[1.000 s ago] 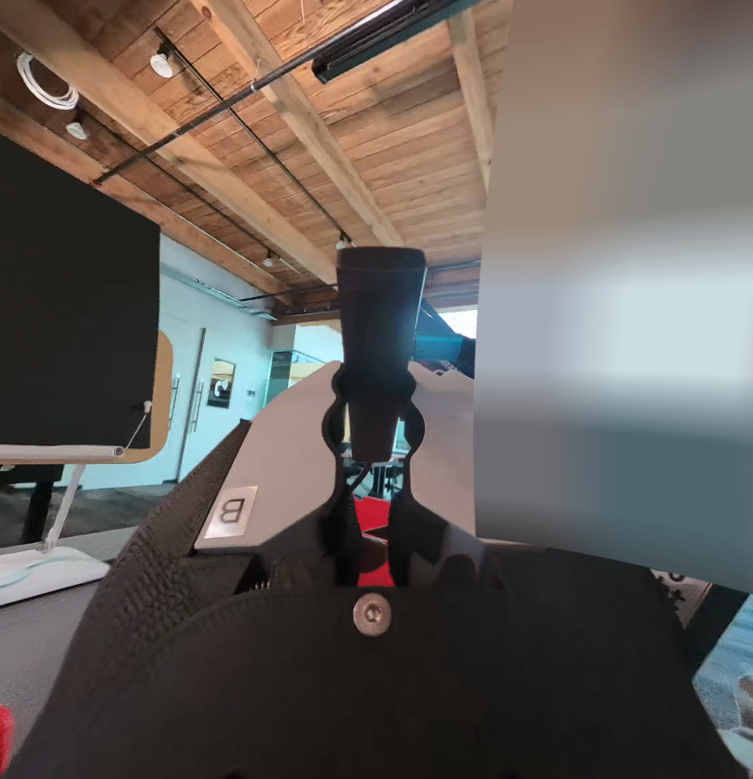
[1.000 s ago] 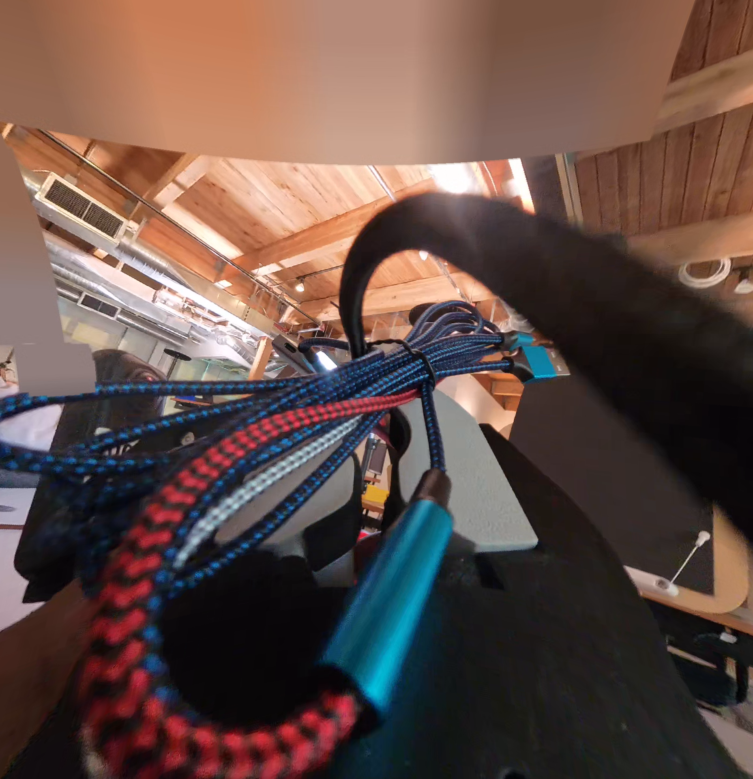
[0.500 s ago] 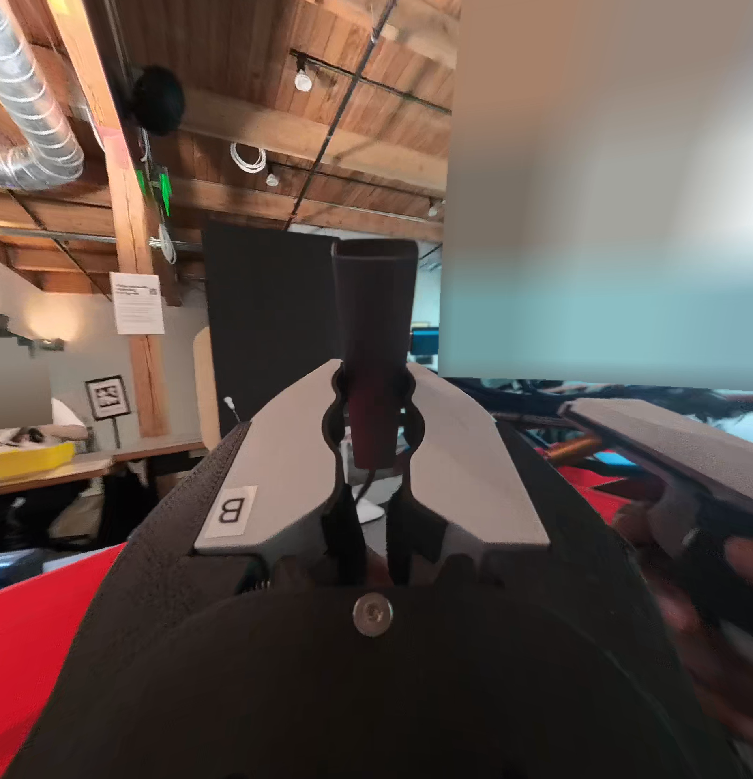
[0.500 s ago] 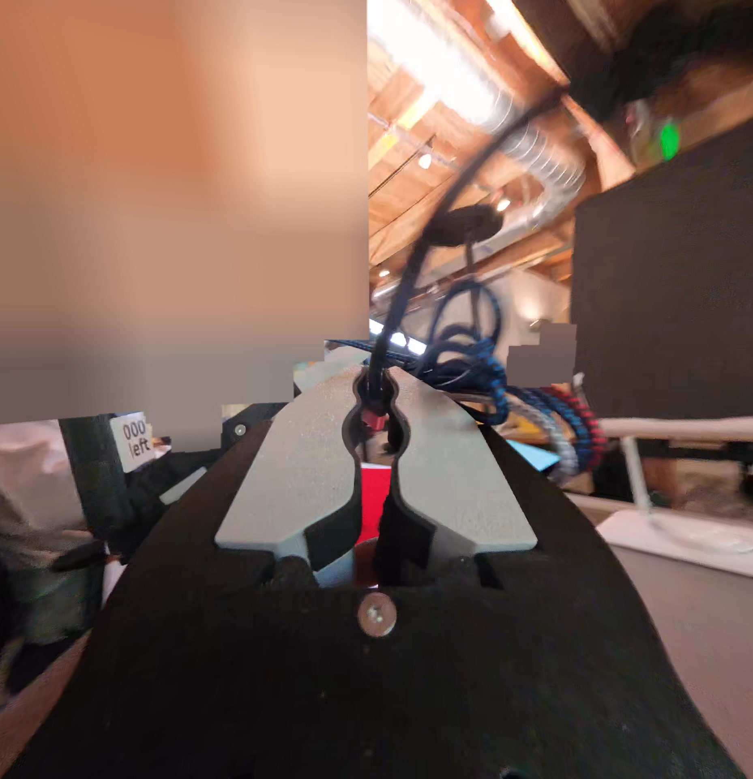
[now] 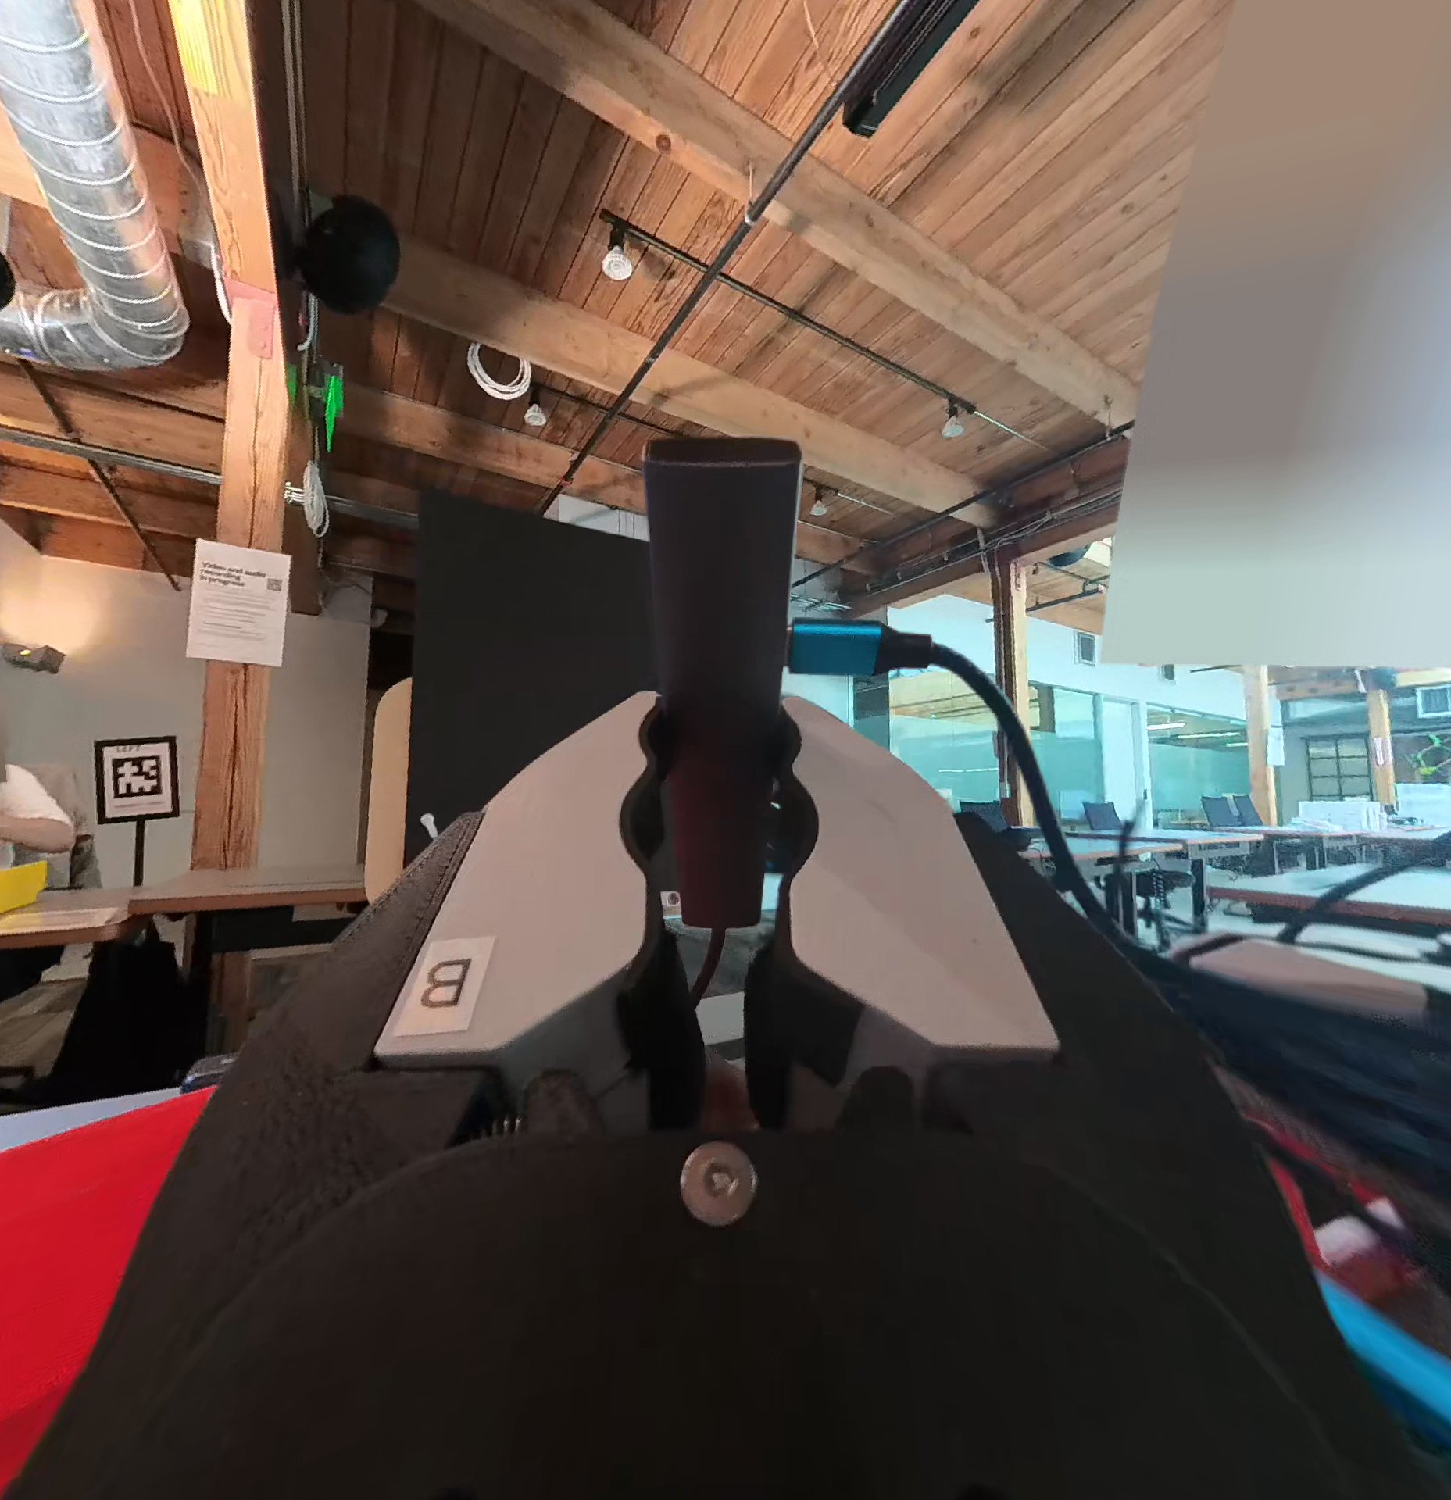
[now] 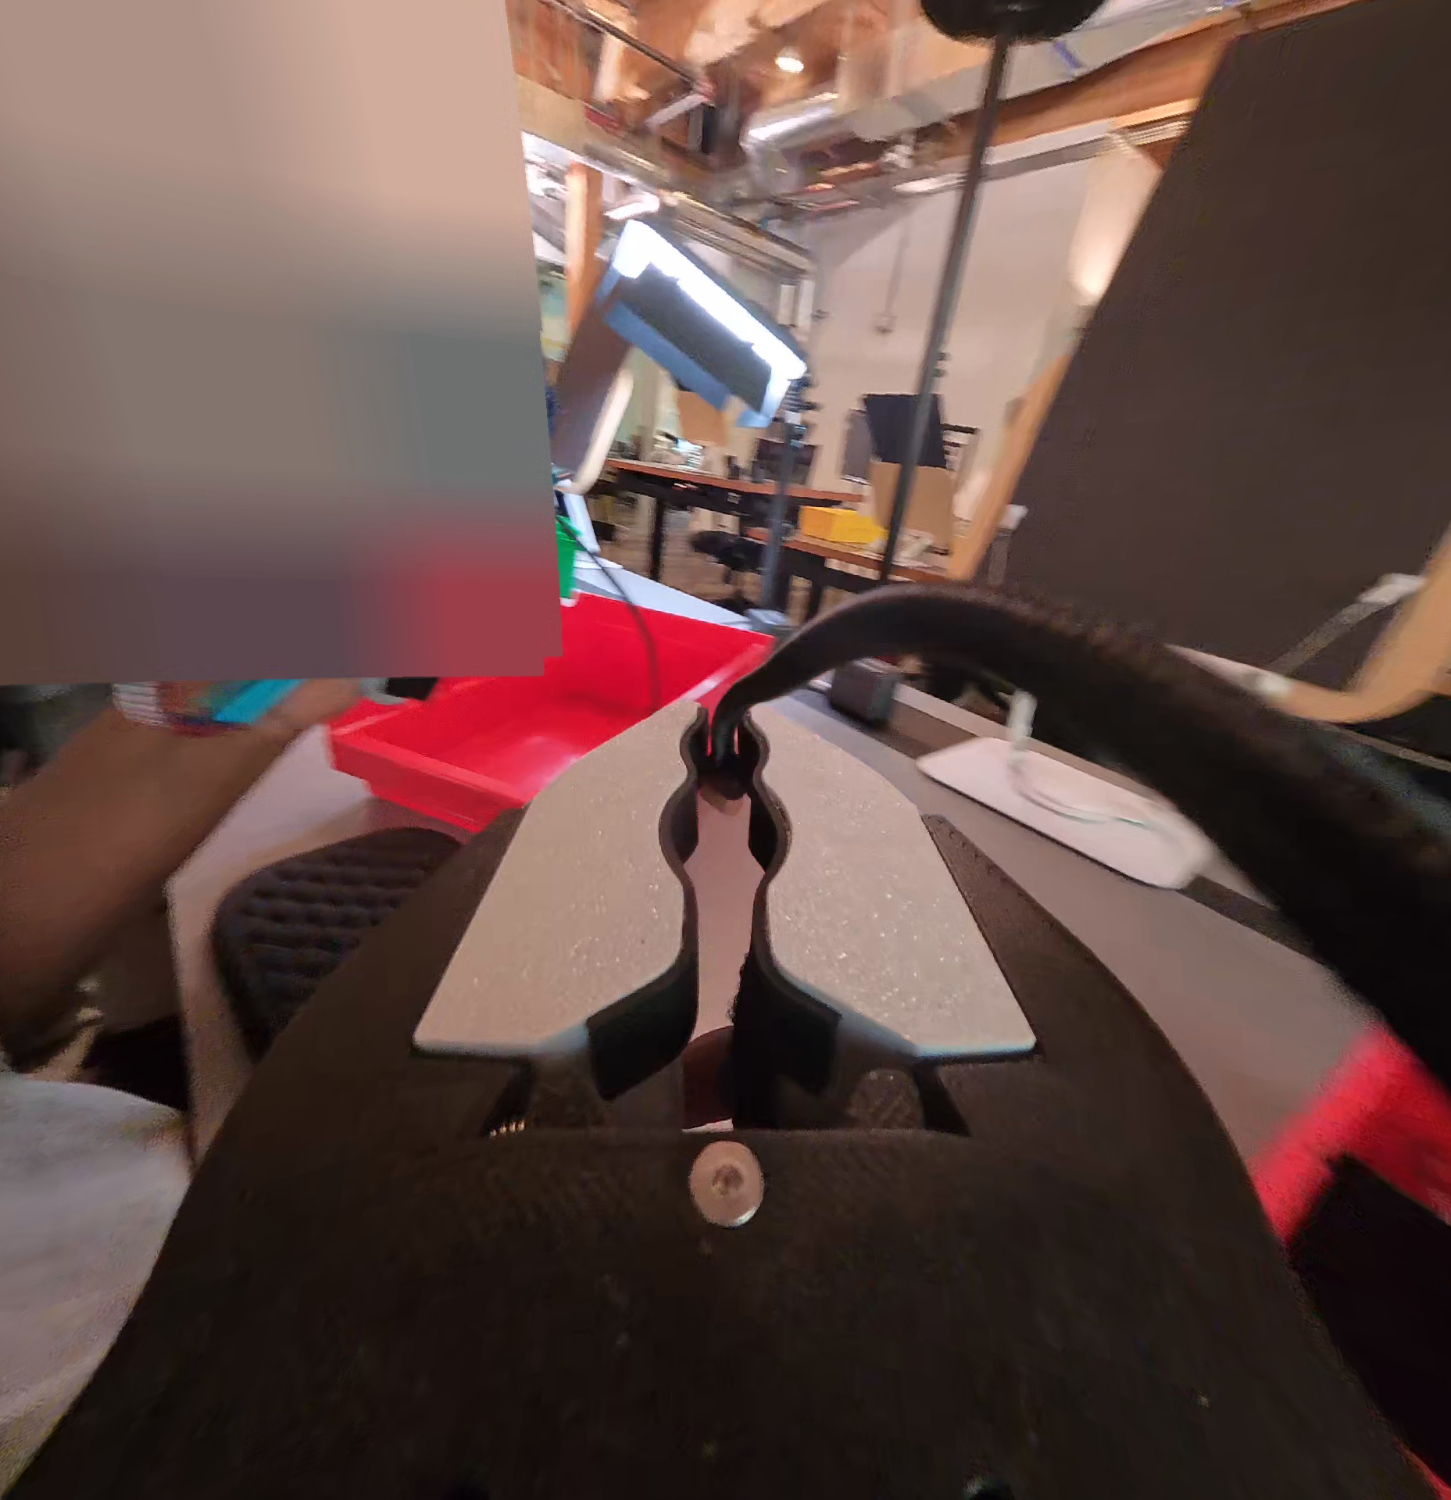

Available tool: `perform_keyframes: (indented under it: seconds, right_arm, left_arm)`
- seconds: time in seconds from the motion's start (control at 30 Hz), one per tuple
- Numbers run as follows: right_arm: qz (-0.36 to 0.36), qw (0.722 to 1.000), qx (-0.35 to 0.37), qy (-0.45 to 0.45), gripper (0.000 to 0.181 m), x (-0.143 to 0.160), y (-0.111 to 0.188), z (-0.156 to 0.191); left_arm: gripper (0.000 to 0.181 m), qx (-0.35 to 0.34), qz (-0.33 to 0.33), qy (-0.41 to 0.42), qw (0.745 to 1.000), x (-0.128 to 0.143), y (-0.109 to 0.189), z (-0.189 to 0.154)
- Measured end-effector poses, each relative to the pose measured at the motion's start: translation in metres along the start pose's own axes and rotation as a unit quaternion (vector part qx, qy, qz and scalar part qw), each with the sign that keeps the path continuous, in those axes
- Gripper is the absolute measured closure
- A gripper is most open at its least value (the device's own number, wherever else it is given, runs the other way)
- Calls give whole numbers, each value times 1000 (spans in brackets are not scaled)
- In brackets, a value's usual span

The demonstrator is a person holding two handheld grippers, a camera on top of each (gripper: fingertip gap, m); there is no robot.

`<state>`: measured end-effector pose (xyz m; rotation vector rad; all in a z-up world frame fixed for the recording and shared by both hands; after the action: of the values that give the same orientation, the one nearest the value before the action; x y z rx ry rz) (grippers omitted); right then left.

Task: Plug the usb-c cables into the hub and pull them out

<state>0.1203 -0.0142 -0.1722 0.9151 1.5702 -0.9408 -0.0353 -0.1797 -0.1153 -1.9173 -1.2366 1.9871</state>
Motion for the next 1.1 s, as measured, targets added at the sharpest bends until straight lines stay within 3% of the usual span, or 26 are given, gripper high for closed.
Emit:
perform_keyframes:
  seconds: [0.13,0.23,0.37,0.47,0.57,0.63,0.7,0.8,0.9,1.0,1.03,1.1]
  right_arm:
    - [70,990,125,16,175,1,52,-40]
    - [194,951,241,13,175,20,94,-71]
    - [399,856,327,-32,175,61,139,-96]
    - [487,794,358,-64,175,85,162,-112]
    - [610,690,385,-62,175,102,193,-125]
    - [658,655,363,-81,175,115,202,-129]
    - [673,653,329,-115,173,128,201,-131]
    - [679,658,289,-152,148,136,197,-127]
    - [658,687,263,-161,133,134,188,-125]
    - [647,708,221,-175,132,130,181,-119]
    - [649,709,200,-191,140,129,180,-115]
    - [668,690,180,-214,143,126,184,-114]
  left_arm:
    - [159,17,8,2,1000,3,2,-8]
    - [160,37,31,4,999,15,2,-17]
    - [159,63,69,-26,995,33,0,-34]
    - [159,74,95,-64,991,44,-1,-44]
    - [159,86,124,-91,984,55,-2,-50]
    - [159,95,133,-97,982,59,-2,-52]
    - [159,100,134,-97,981,61,-2,-54]
    - [159,105,143,-95,980,63,-2,-54]
    - [159,109,144,-89,979,64,-1,-53]
    - [159,114,148,-84,979,65,-1,-53]
    - [159,115,149,-83,978,66,-1,-53]
    - [159,120,152,-83,978,67,-1,-54]
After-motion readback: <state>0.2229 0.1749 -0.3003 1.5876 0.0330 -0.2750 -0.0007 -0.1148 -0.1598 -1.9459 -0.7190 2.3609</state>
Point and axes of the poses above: each gripper's, where its closed fingertips meet, y back along the fingers, x out of its underside, z = x × y across the jaws, the point moved 4 cm from there along y, back along the fingers, and after that the axes turned 12 degrees about -x, right-handed, at the moved point
